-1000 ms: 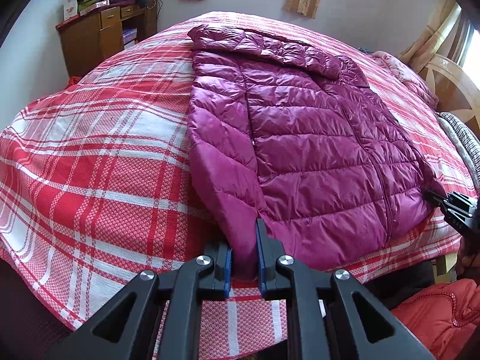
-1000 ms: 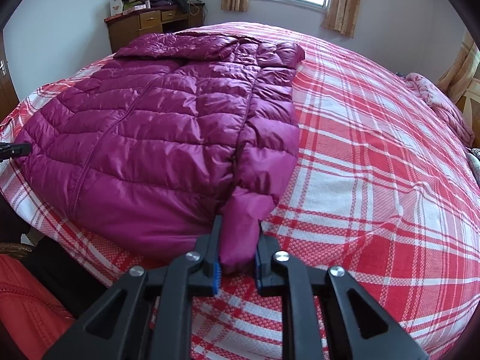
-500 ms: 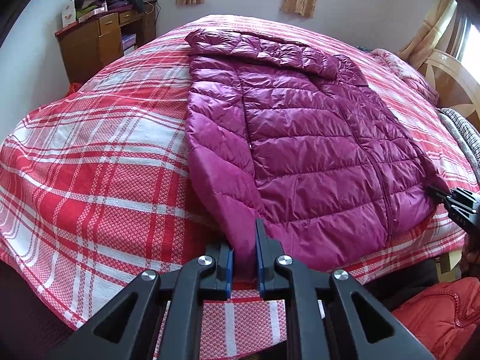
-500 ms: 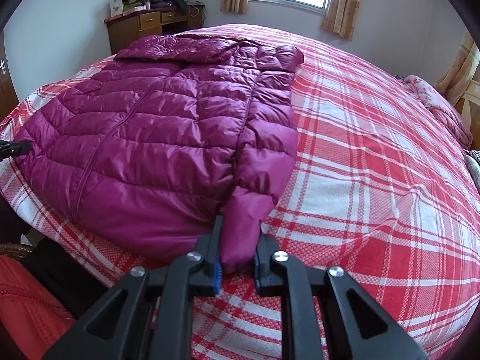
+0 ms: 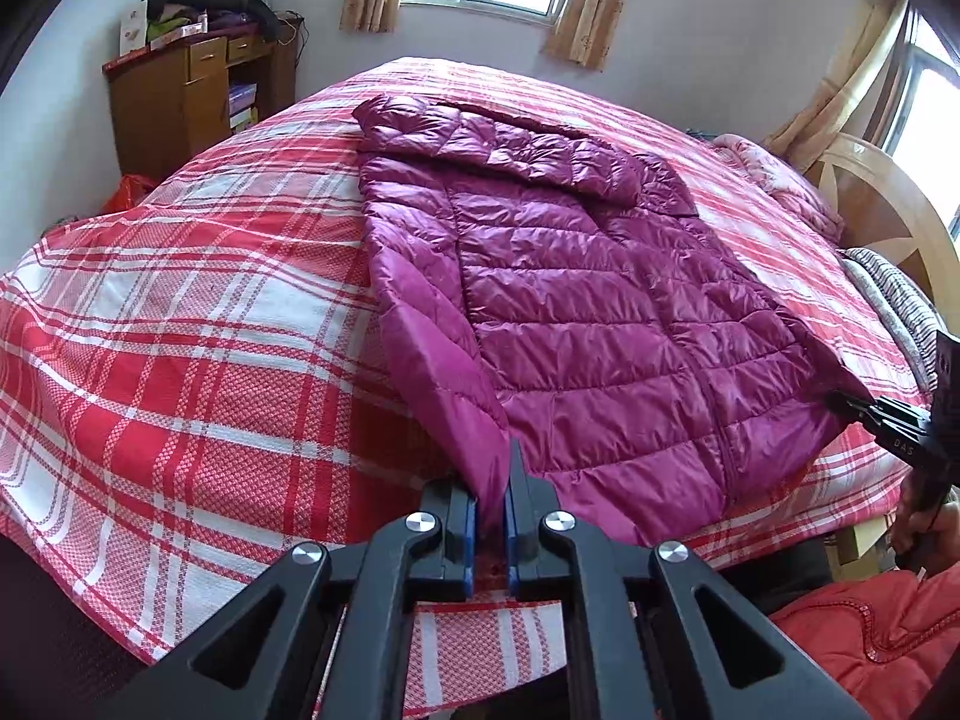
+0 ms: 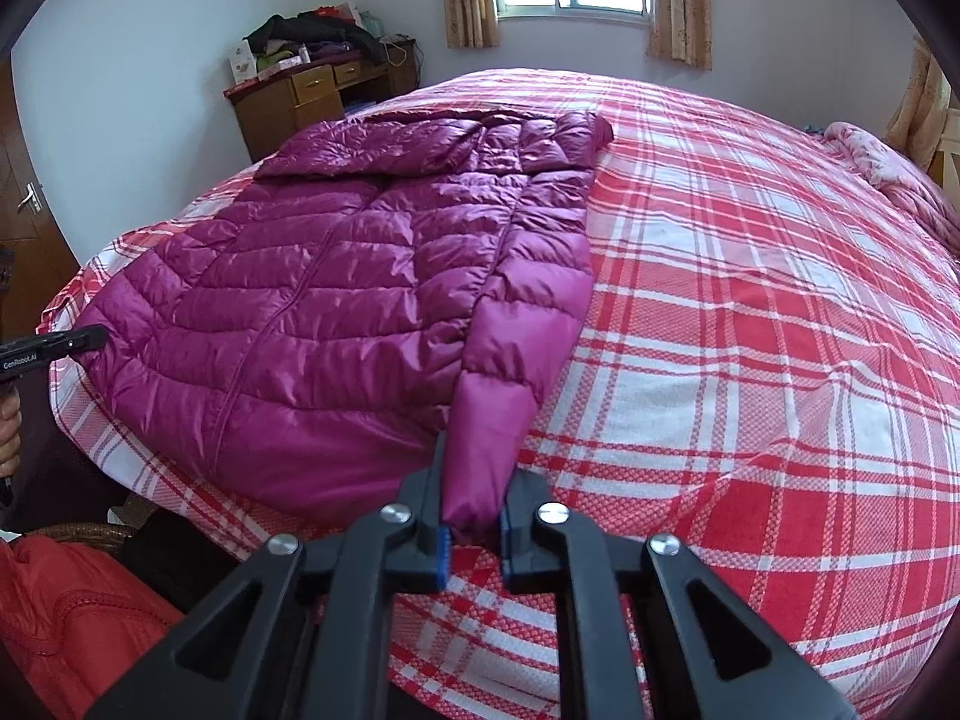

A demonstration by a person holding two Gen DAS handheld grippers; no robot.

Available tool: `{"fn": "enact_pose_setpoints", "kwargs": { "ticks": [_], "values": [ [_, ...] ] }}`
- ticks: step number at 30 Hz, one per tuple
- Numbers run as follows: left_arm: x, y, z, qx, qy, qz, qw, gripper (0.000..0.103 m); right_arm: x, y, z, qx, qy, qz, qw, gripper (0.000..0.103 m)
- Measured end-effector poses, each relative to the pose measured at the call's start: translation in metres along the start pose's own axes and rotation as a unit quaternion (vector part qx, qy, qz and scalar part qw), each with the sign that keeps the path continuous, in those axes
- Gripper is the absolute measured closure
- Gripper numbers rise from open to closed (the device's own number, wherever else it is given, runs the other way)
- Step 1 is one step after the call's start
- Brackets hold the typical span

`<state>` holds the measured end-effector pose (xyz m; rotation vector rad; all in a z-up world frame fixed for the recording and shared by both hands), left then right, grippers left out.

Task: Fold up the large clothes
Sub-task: 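Lift the hem and fold it toward the collar with both grippers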

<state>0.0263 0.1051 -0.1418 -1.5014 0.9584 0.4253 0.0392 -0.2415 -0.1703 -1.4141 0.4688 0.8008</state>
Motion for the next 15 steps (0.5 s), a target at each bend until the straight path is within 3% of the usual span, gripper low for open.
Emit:
{"fn": "enact_pose_setpoints", "kwargs": {
  "ticks": [10, 15],
  "values": [
    [-0.043, -0.004, -0.013, 0.028, 0.046, -0.031, 0.9981, 0.098, -0.037, -0.002, -0.019, 0.037, -0.044, -0.013, 0.998, 0.090],
    [-0.065, 0.000, -0.023, 0.056, 0.065, -0.046, 0.9952, 0.098, -0.060, 0.004, -0.023, 0.035, -0.043, -0.017, 0.998, 0.090]
  ]
}}
Point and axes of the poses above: each gripper's, at about its wrist camera, not at the fingertips, and x roughly the way its jaws point, z to its left, y to its underside, the point moved 2 cm from there along x, roughly the way its jaws point, and after that the axes turned 1 degree about z, right-handed, at the moved point
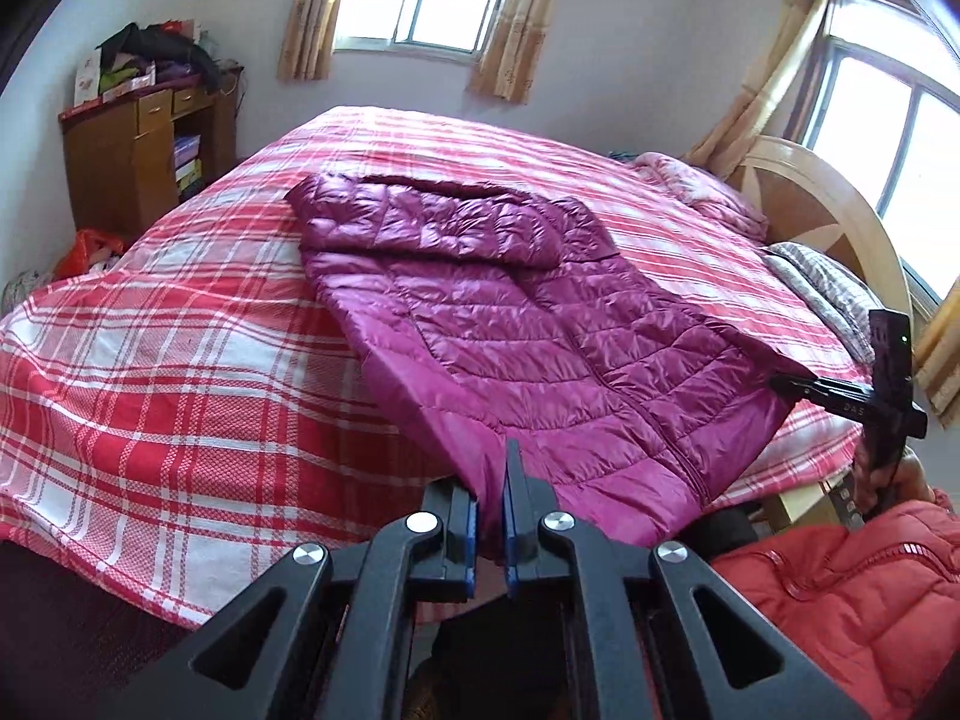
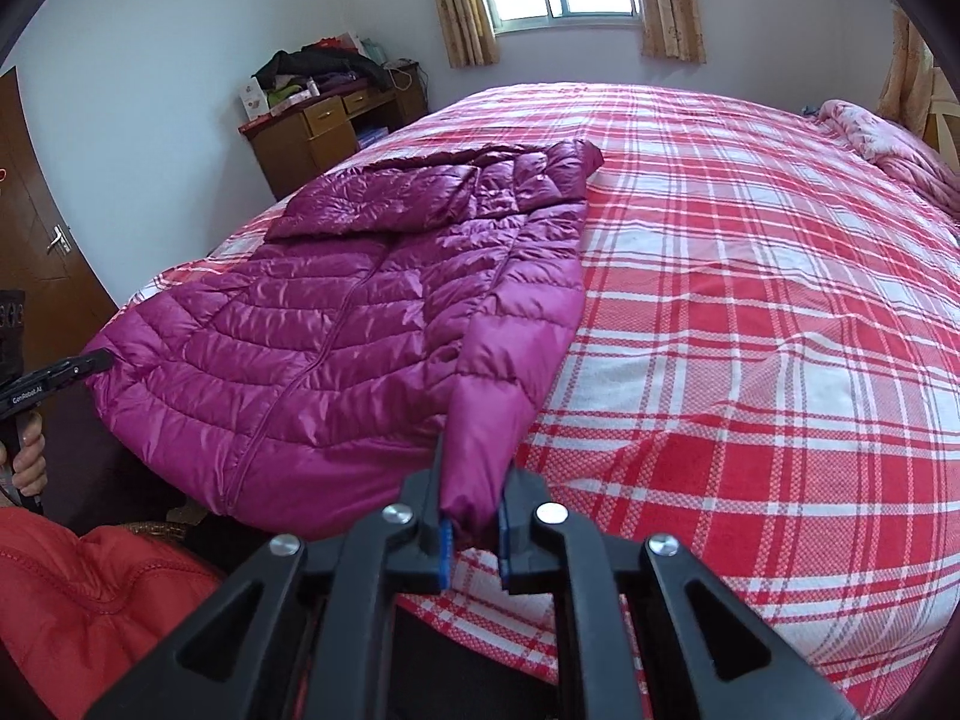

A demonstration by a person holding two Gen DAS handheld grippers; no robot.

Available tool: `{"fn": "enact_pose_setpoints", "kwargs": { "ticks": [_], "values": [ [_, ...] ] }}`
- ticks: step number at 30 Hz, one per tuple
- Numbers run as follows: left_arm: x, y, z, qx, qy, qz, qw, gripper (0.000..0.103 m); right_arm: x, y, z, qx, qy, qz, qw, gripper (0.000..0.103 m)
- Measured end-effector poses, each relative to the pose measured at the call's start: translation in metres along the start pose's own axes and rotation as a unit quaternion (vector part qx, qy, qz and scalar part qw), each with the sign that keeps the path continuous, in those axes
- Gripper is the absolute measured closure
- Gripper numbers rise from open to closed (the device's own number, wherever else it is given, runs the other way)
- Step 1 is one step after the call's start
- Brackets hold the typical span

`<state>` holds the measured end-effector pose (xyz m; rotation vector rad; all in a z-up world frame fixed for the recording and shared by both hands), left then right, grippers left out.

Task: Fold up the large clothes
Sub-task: 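Lift the hem and fold it toward the collar with both grippers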

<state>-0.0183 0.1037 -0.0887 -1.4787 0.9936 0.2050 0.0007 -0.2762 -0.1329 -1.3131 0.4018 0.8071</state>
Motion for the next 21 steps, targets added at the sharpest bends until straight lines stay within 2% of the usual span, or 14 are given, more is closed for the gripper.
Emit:
{"fn": "enact_pose_setpoints", "kwargs": {
  "ticks": [7, 11, 13, 16, 21],
  "values": [
    [-0.026, 0.008, -0.018, 0.024, 0.015, -0.013, 0.9995, 0.098, -0.032, 0.012, 0.000, 0.014, -0.025, -0.007, 1.000, 0.090],
    [-0.038, -0.001, -0.014, 0.004, 0.030, -0.027, 0.9992, 0.098, -0.048, 0.009, -0.004, 0.024, -0.041, -0.021, 0.999, 0.090],
    [-0.038, -0.016, -0.008, -0.014, 0.032, -0.036, 0.9987, 0.098, -0.051, -0.003, -0.009, 0.033, -0.055, -0.030, 0.997, 0.090],
    [-0.031, -0.044, 0.004, -0.040, 0.011, -0.047, 0.9981, 0.098, -0.050, -0.032, -0.017, 0.046, -0.070, -0.043, 0.996, 0.090],
    [0.001, -0.095, 0.037, -0.102, -0.011, -0.055, 0.9932, 0.098, -0.029, -0.096, -0.036, 0.055, -0.081, -0.068, 0.993, 0.090]
  ]
}}
Point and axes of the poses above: each gripper's, at about its wrist camera, not at the fingertips, and x roughly the way its jaws point, z to its left, y to its underside, the point moved 2 cm from there along x, roughly the way its jaws point, and after that the axes turned 1 degree about z, right-handed, at the moved point
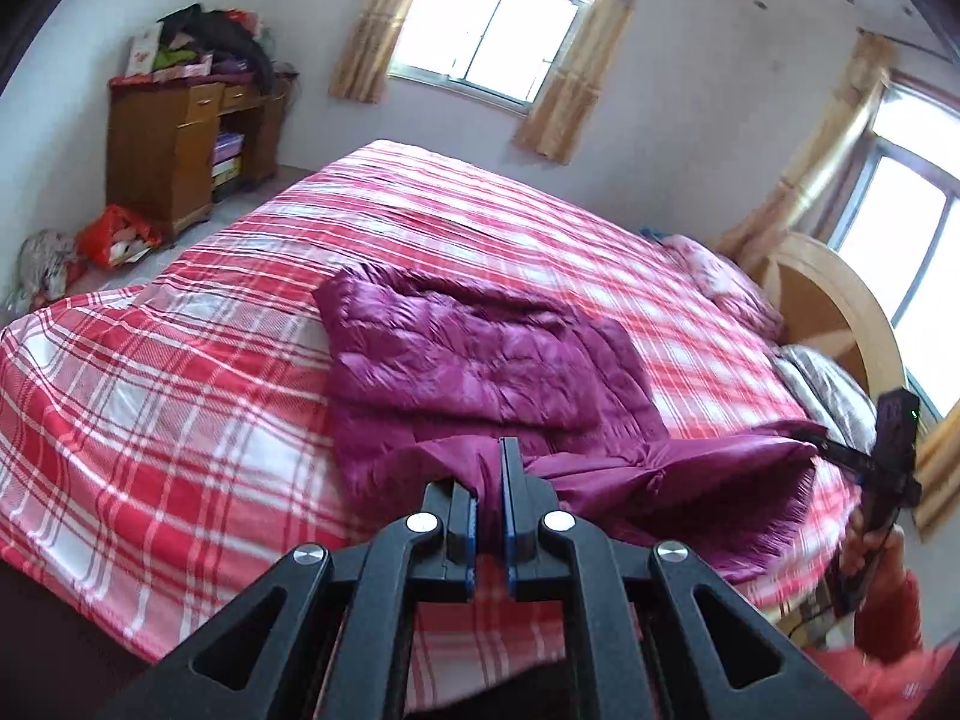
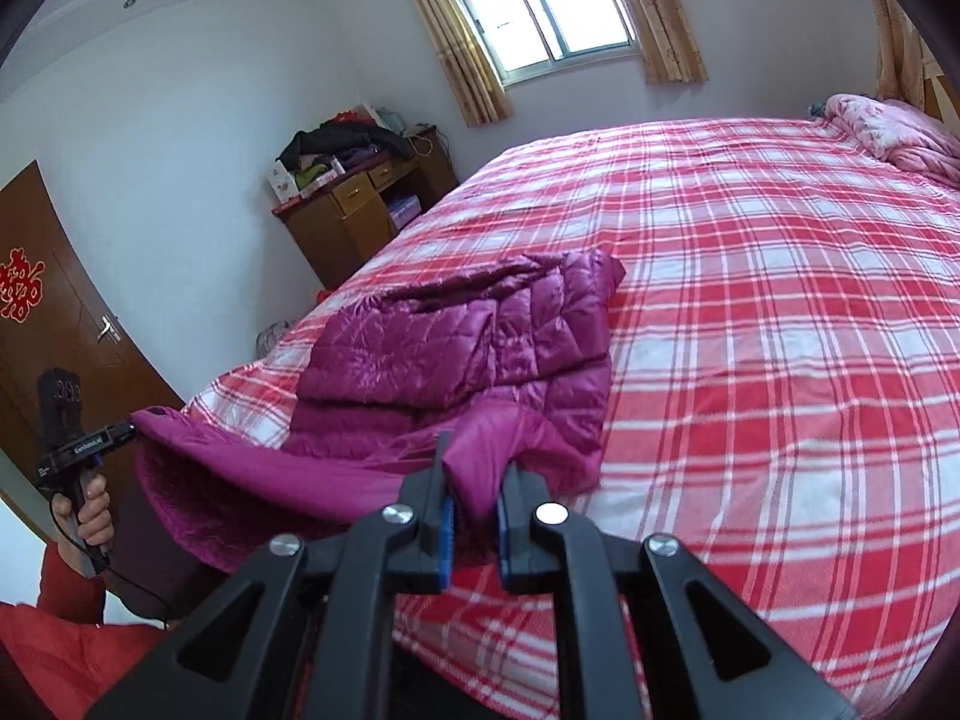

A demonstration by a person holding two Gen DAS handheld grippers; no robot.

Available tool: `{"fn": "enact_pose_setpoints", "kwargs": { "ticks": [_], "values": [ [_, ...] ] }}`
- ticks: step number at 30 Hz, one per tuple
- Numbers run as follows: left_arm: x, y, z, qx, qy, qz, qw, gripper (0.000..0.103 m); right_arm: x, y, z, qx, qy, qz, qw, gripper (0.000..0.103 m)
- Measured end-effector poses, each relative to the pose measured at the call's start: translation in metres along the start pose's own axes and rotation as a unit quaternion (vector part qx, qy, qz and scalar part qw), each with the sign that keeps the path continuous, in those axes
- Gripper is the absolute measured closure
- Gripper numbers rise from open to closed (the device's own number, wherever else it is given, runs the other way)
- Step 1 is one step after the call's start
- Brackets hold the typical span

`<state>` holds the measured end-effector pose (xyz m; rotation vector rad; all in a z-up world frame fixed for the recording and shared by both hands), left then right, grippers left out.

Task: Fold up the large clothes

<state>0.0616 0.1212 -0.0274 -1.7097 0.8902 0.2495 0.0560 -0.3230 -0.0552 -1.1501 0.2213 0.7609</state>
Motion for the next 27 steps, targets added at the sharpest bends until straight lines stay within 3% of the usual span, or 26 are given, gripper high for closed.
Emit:
{"fn": "enact_pose_setpoints", "kwargs": {
  "ticks": [10, 16, 21, 27],
  "values": [
    [0.091, -0.083, 0.024, -0.050, -0.069, 0.004, 0.9963, 0.097, 0.088, -0.091, -0.033, 0.054, 0.022, -0.013, 0.998, 0.091],
    [0.164, -0.123, 0.041, -0.055, -0.146, 0.010, 0.9877, 0.097, 0.164, -0.139, -0.056, 0.086, 0.067, -0.016, 0.994, 0.091],
    [0.232, -0.140, 0.072, -0.075, -0.190, 0.037, 0.9782, 0.097, 0.228, -0.161, -0.072, 0.079, 0.115, -0.008, 0.990, 0.091],
    [0.291, -0.144, 0.093, -0.081, -0.223, 0.056, 0.9699, 0.097, 0.287, -0.161, -0.093, 0.058, 0.156, 0.004, 0.986, 0.090]
  ]
}}
Point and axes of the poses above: each gripper's, at about its wrist camera, not at the fingertips, and x roughly the way its jaws point, z to its left, y to its underside, the point moved 2 cm from there along x, roughly the way its jaws point, and after that the axes turned 1 degree about z, right-handed, at the moved point
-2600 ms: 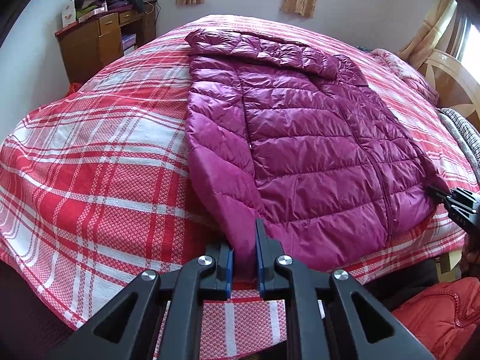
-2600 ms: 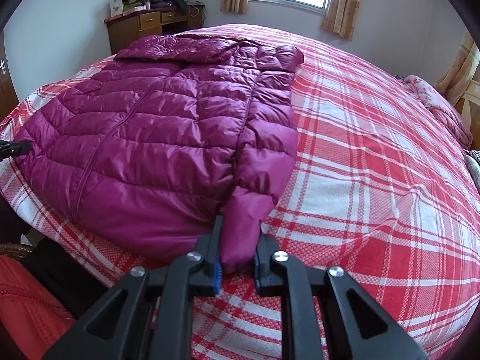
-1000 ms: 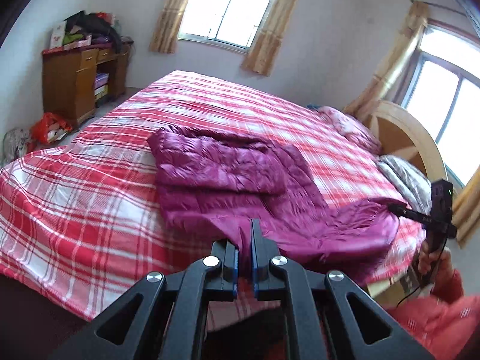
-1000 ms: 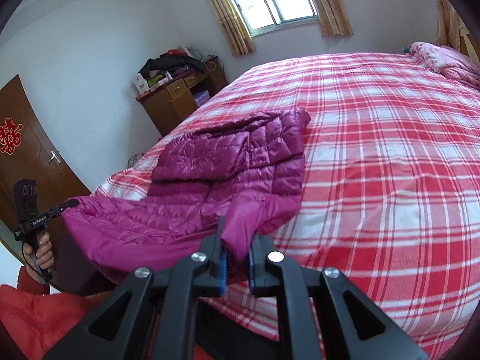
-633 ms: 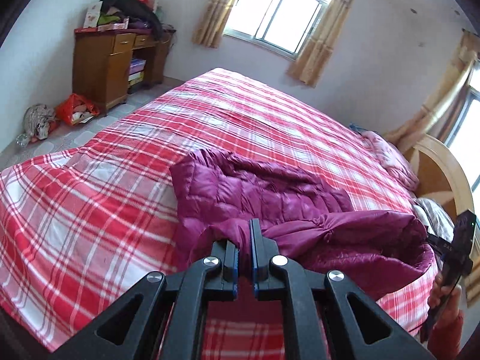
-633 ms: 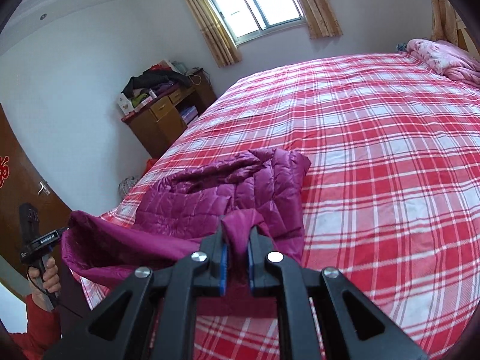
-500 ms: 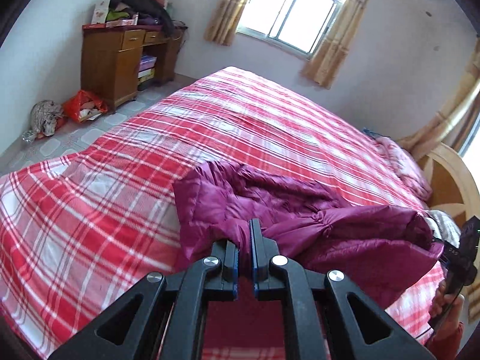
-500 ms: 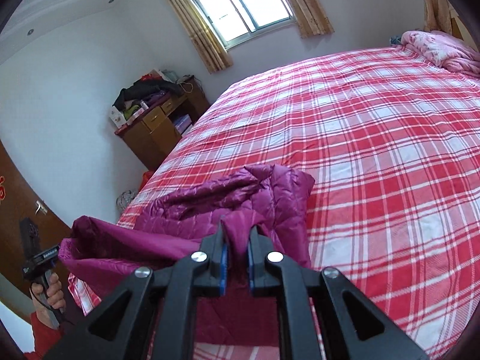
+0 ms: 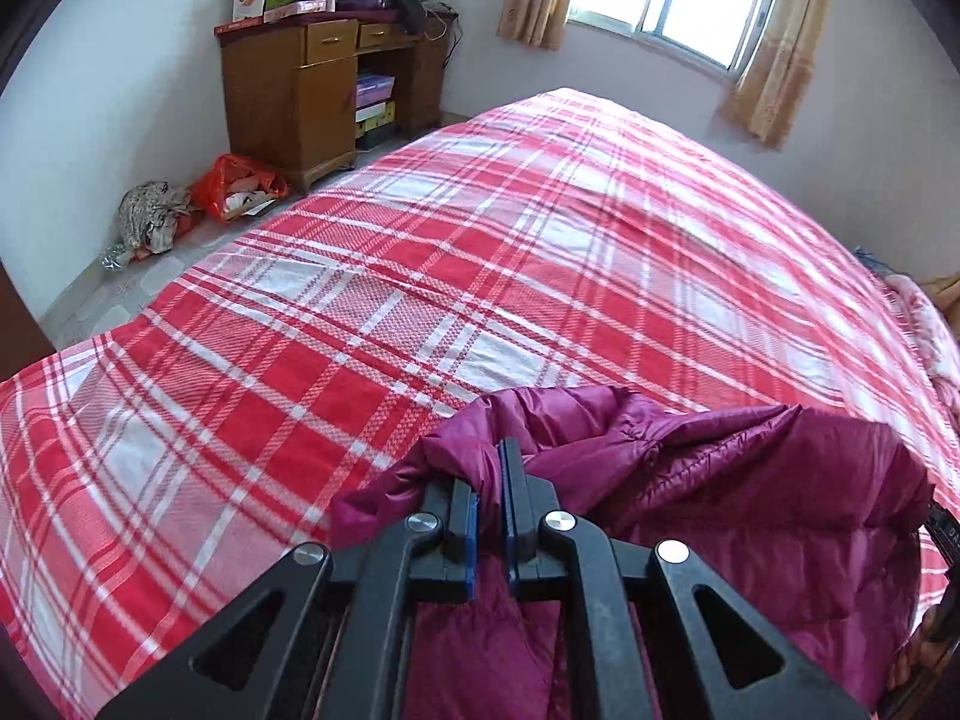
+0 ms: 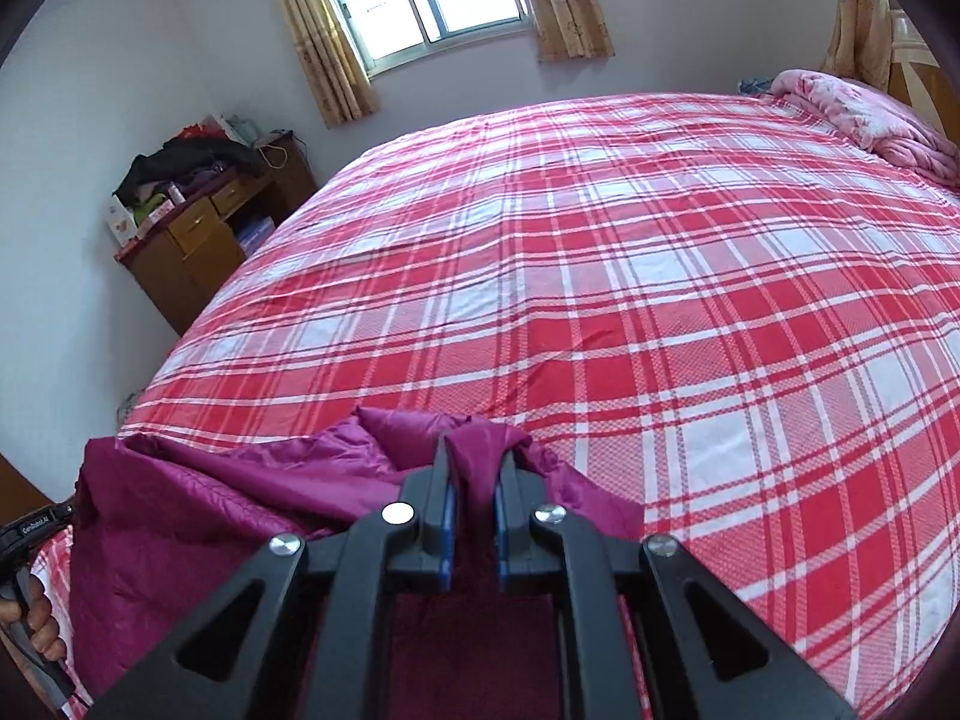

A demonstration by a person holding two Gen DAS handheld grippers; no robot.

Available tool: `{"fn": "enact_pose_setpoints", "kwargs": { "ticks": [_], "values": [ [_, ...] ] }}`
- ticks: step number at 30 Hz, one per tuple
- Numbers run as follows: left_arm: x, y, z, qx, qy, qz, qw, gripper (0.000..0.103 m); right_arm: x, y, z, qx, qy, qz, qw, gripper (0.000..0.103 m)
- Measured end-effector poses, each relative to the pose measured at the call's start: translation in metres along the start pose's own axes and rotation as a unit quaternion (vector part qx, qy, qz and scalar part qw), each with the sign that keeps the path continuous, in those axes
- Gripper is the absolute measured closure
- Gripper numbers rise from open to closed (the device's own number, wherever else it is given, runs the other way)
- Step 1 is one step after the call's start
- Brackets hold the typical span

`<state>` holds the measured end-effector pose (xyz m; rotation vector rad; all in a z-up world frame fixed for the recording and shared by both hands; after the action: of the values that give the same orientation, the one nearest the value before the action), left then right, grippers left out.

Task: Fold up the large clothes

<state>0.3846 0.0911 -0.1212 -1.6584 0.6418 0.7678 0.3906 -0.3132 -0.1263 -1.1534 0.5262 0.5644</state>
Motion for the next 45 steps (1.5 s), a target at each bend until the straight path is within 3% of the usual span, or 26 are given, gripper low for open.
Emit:
{"fn": "enact_pose_setpoints", "kwargs": {
  "ticks": [3, 5, 6, 7, 8, 10, 13, 16, 19, 21, 24, 26, 27, 30, 33, 35, 37, 40, 42, 45],
  "values": [
    [0.026, 0.005, -0.005, 0.007, -0.025, 0.005, 0.9997, 0.095, 0.023, 0.003, -0.004, -0.003, 0.023, 0.003, 1.000, 0.080],
    [0.037, 0.012, -0.009, 0.019, -0.034, -0.003, 0.9992, 0.095, 0.034, 0.007, -0.010, 0.005, 0.035, 0.009, 0.999, 0.062],
    [0.040, 0.015, -0.011, 0.027, -0.042, -0.010, 0.9987, 0.095, 0.039, 0.008, -0.012, 0.011, 0.036, 0.011, 0.999, 0.059],
    [0.042, 0.017, -0.014, 0.038, -0.053, -0.018, 0.9977, 0.095, 0.042, 0.010, -0.015, 0.019, 0.036, 0.011, 0.999, 0.052],
    [0.044, 0.017, -0.018, 0.047, -0.061, -0.021, 0.9968, 0.095, 0.046, 0.011, -0.018, 0.027, 0.045, 0.015, 0.999, 0.032],
    [0.045, 0.017, -0.019, 0.051, -0.064, -0.021, 0.9964, 0.095, 0.052, 0.011, -0.025, 0.047, 0.058, 0.033, 0.997, 0.021],
    [0.039, 0.011, -0.004, 0.019, -0.018, -0.016, 0.9995, 0.095, 0.049, 0.007, -0.040, 0.087, 0.024, 0.031, 0.995, 0.021],
    [0.014, 0.000, 0.021, -0.016, 0.036, -0.011, 0.9992, 0.095, 0.008, -0.002, -0.047, 0.096, 0.013, -0.032, 0.995, 0.036],
    [-0.021, -0.018, 0.039, -0.038, 0.093, -0.027, 0.9946, 0.093, -0.049, -0.010, -0.028, 0.029, 0.035, -0.116, 0.992, 0.038],
    [-0.039, -0.029, 0.044, -0.054, 0.110, -0.031, 0.9920, 0.093, -0.072, -0.011, -0.002, -0.024, 0.028, -0.137, 0.990, 0.039],
    [-0.056, -0.036, 0.028, -0.043, 0.083, -0.048, 0.9944, 0.093, -0.078, -0.006, 0.048, -0.100, -0.019, -0.111, 0.989, 0.047],
    [-0.065, -0.039, 0.009, -0.005, 0.079, -0.058, 0.9952, 0.091, -0.070, 0.002, 0.082, -0.135, -0.052, -0.080, 0.986, 0.062],
    [-0.067, -0.040, 0.004, 0.006, 0.084, -0.057, 0.9948, 0.089, -0.063, 0.007, 0.098, -0.145, -0.071, -0.063, 0.985, 0.064],
    [-0.064, -0.048, -0.007, 0.023, 0.100, -0.038, 0.9940, 0.088, -0.038, 0.021, 0.141, -0.184, -0.091, -0.027, 0.978, 0.066],
    [-0.056, -0.052, -0.006, 0.024, 0.095, -0.016, 0.9951, 0.087, -0.003, 0.033, 0.174, -0.185, -0.131, 0.022, 0.974, 0.066],
    [-0.052, -0.053, 0.000, 0.021, 0.099, 0.002, 0.9949, 0.087, 0.024, 0.042, 0.180, -0.186, -0.131, 0.047, 0.973, 0.066],
    [-0.053, -0.057, 0.014, -0.003, 0.135, 0.018, 0.9907, 0.087, 0.050, 0.053, 0.186, -0.193, -0.118, 0.070, 0.972, 0.066],
    [-0.074, -0.067, 0.045, -0.053, 0.174, -0.018, 0.9831, 0.087, 0.078, 0.064, 0.179, -0.197, -0.094, 0.093, 0.971, 0.065],
    [-0.097, -0.072, 0.060, -0.063, 0.156, -0.060, 0.9839, 0.086, 0.083, 0.062, 0.173, -0.189, -0.094, 0.096, 0.973, 0.065],
    [-0.114, -0.062, 0.053, -0.042, 0.103, -0.101, 0.9886, 0.083, 0.086, 0.063, 0.179, -0.203, -0.076, 0.095, 0.972, 0.065]
  ]
}}
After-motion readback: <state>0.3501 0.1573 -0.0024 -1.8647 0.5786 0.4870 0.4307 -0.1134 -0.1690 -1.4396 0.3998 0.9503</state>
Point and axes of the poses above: each gripper's, at about its wrist camera, not at the fingertips, and x roughly the way its jaws point, z to its left, y to its underside, the point moved 2 cm from there along x, roughly the way its jaws point, and after that the axes turned 1 degree about z, right-handed, at the moved point
